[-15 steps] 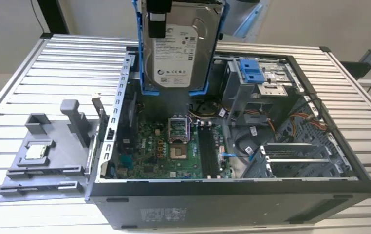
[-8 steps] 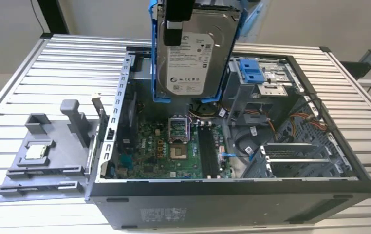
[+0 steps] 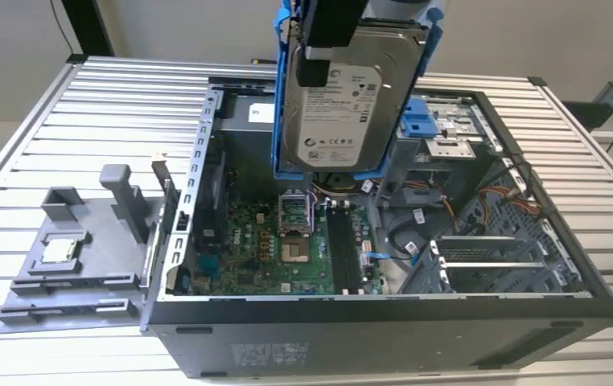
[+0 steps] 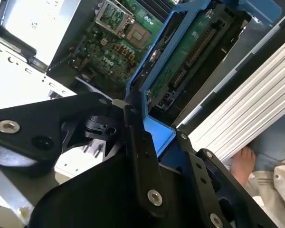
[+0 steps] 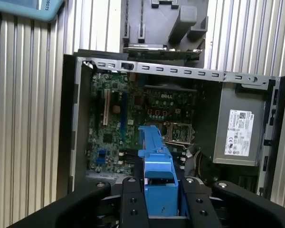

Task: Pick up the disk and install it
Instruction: 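Pick up the disk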

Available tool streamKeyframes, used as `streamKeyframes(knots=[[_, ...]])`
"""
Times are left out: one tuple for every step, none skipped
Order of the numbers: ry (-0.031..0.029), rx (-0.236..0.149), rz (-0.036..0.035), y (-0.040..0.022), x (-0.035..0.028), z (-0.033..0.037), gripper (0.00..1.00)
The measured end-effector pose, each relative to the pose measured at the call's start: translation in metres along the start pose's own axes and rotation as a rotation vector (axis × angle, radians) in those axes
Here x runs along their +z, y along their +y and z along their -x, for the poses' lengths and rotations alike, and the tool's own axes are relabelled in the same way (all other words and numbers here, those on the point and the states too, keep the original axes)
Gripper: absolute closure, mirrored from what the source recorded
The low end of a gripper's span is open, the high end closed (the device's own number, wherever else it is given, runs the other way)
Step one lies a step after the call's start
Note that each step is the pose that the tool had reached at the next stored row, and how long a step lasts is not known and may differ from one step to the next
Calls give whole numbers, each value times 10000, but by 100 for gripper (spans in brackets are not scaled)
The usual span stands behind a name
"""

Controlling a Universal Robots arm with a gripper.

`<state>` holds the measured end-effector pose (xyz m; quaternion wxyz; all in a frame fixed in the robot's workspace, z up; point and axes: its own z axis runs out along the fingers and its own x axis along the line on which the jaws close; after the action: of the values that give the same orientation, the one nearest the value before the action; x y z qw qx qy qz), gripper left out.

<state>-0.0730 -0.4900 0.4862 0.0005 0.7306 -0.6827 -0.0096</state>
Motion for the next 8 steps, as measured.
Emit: streamKeyframes(knots=[[0, -1, -1, -24, -1, -18, 100], [0, -1, -1, -51, -1, -39, 100], [0, -1, 0, -76, -2, -59, 100], [-1, -1, 0, -101, -2, -80, 100], [-2, 0, -1, -126, -2, -100, 100], [-2, -1, -1, -152, -4, -120, 100], [-4, -1, -1, -173, -4, -137, 100], [-5, -1, -1, -199, -5, -157, 100]])
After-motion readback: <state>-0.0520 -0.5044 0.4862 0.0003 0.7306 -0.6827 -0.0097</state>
